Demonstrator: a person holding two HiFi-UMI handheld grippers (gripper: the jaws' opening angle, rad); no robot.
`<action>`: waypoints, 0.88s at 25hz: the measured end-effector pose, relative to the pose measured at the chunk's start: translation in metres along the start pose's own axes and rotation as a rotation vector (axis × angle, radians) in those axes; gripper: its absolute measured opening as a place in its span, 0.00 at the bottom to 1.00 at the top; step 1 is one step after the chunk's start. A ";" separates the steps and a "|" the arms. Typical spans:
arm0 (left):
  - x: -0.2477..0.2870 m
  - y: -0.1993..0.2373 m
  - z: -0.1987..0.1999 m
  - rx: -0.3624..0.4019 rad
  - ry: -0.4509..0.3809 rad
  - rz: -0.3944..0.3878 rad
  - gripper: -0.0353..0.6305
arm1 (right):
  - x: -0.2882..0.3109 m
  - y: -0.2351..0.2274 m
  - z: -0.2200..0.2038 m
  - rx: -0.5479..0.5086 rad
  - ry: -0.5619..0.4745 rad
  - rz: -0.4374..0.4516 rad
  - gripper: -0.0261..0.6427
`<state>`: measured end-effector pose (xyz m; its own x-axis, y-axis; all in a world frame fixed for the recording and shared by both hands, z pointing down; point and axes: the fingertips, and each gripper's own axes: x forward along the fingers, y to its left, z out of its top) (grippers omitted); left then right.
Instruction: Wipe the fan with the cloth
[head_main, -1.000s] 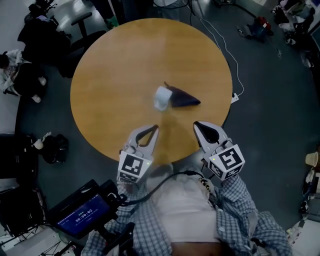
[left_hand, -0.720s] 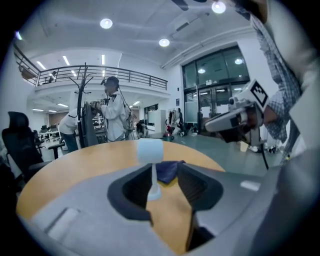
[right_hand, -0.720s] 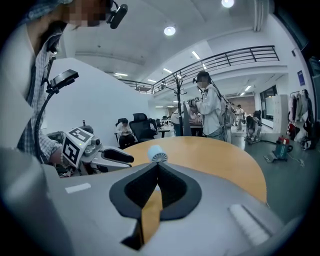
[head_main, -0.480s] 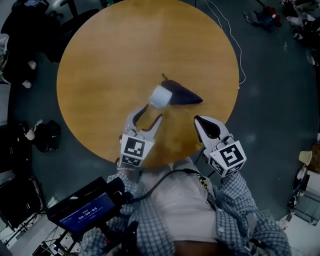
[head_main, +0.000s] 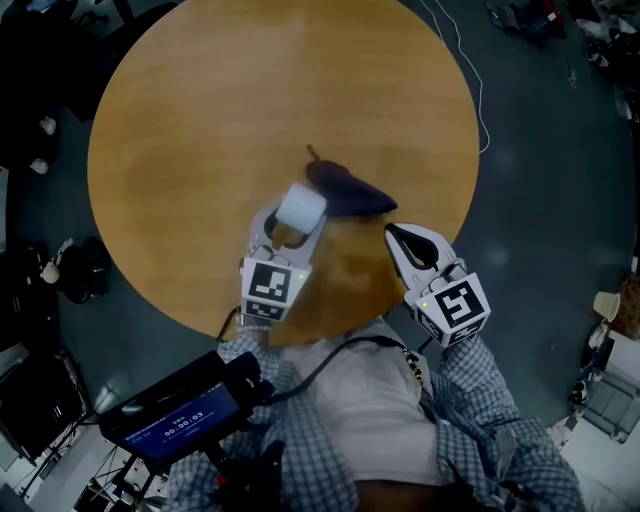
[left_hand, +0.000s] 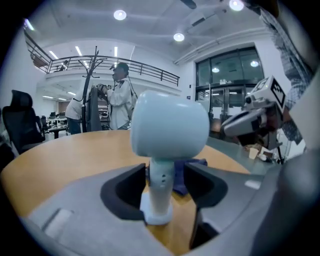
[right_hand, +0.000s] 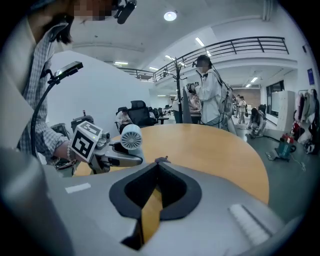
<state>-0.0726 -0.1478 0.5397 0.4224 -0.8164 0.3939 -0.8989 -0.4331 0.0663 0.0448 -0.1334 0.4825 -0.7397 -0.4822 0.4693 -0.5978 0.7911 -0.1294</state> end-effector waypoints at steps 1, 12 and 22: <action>0.004 -0.001 0.002 -0.003 -0.007 0.000 0.39 | 0.003 -0.004 -0.001 -0.022 0.010 0.004 0.04; 0.013 0.004 0.015 0.018 -0.038 0.060 0.25 | 0.084 -0.031 -0.033 -0.203 0.170 0.069 0.25; 0.010 0.007 0.019 0.020 -0.073 0.088 0.25 | 0.119 -0.023 -0.054 -0.144 0.192 0.097 0.17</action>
<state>-0.0723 -0.1666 0.5269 0.3495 -0.8769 0.3299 -0.9308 -0.3652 0.0153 -0.0134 -0.1884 0.5885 -0.7111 -0.3318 0.6200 -0.4663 0.8824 -0.0626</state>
